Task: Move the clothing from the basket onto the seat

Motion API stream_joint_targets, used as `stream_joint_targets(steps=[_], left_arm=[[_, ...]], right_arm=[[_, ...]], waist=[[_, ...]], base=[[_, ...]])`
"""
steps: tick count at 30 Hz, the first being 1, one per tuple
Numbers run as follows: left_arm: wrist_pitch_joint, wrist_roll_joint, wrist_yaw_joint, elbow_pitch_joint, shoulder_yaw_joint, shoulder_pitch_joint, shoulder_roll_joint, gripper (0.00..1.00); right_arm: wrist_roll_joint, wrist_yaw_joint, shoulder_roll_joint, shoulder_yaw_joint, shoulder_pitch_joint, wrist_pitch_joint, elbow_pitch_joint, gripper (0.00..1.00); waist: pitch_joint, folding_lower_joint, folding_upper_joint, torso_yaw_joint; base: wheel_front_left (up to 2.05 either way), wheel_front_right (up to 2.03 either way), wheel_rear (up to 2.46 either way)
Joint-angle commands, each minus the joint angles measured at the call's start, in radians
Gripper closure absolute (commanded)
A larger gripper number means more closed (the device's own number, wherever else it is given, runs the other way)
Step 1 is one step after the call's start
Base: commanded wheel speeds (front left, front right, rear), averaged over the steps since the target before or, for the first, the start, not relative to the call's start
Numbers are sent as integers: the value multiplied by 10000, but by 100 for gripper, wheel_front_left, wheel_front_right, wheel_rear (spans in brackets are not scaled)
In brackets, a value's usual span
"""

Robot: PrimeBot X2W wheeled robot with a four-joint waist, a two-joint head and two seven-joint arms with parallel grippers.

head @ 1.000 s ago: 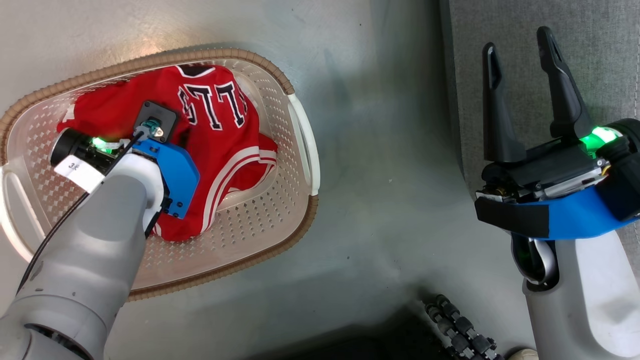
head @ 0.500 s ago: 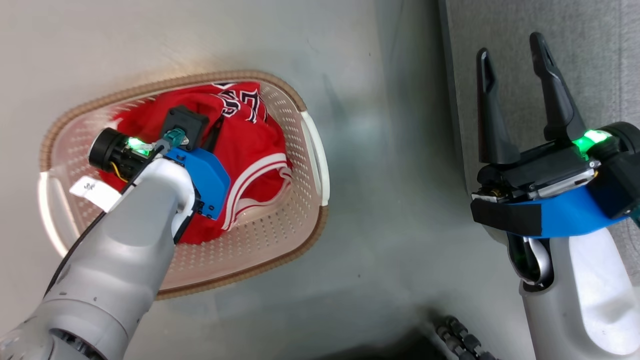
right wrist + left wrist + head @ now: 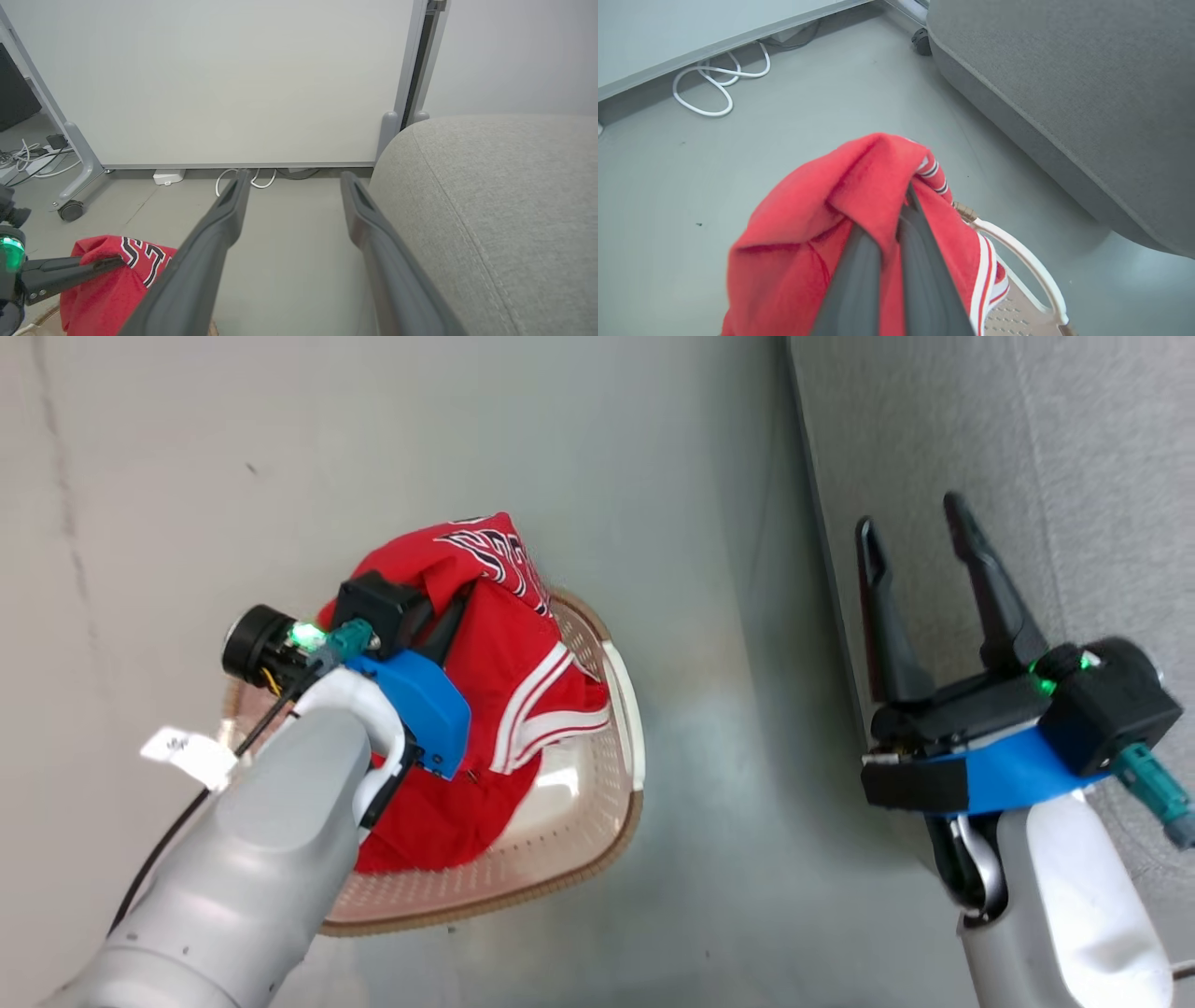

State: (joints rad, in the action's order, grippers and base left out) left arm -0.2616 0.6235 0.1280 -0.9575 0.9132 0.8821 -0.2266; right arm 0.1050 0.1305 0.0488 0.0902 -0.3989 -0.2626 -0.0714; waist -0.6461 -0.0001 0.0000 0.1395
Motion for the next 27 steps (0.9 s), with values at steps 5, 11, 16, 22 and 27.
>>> stream_joint_targets(steps=[5,11,16,22,27], left_arm=[[-50,-600,-181,1226,-818,-831,-157,100],[-49,-1202,-276,2375,-1535,-1469,-41,100],[-50,-1588,-234,3022,-1840,-1667,120,100],[-50,-1854,-160,3749,-1961,-1666,248,100],[-50,-1972,-132,4238,-1853,-1643,251,100]], right_arm=[[16,5,30,6,560,-35,-345,0],[55,5,30,-73,1131,-35,-655,0],[128,5,30,-71,1587,-35,-821,0],[198,5,28,-60,2017,-35,-912,0],[248,5,28,-73,2353,-35,-989,0]], waist=[[1896,1,0,-436],[3160,1,0,-649],[4024,1,0,-800],[4803,1,0,-917],[5359,1,0,-952]], base=[[0,0,0],[0,0,0],[0,0,0],[0,0,0],[0,0,0]])
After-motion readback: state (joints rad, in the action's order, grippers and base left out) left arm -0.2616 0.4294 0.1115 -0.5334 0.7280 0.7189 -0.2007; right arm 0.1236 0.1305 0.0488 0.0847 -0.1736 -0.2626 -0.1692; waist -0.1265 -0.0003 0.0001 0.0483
